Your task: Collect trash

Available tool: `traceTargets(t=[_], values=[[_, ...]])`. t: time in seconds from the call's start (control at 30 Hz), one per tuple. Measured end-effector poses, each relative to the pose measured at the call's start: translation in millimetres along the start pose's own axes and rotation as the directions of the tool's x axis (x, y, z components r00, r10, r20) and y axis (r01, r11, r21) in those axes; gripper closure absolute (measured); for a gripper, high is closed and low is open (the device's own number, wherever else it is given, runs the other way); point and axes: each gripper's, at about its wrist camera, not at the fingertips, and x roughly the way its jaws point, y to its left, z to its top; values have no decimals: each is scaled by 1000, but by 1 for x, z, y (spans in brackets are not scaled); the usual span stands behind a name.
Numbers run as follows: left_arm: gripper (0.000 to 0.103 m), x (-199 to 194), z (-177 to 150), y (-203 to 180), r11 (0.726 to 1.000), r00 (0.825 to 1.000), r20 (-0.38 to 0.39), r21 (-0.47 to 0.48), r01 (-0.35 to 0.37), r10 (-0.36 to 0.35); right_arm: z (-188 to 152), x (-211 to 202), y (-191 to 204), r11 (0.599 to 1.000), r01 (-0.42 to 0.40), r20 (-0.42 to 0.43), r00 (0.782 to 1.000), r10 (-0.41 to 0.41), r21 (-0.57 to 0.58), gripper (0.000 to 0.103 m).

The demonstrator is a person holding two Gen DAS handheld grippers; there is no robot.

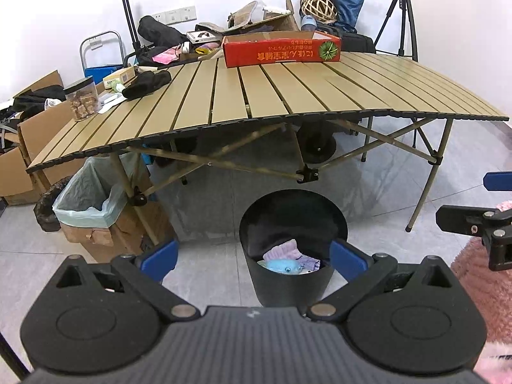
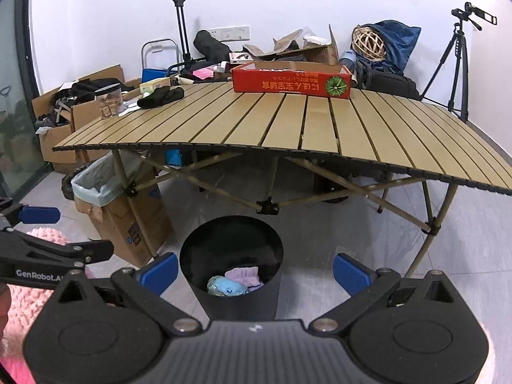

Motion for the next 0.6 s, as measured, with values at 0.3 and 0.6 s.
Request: traceTargets(t=[0.3,0.6], values=[[0,-10,-3,-5,1000,1000,18,12,11,-11,-10,-15,-3,1000,9,9,1000,-9,24,0],[0,-13,-4,-6,1000,1000,23,17,14,-14,-10,-16,-3,1000,9,14,1000,-9,25,0]])
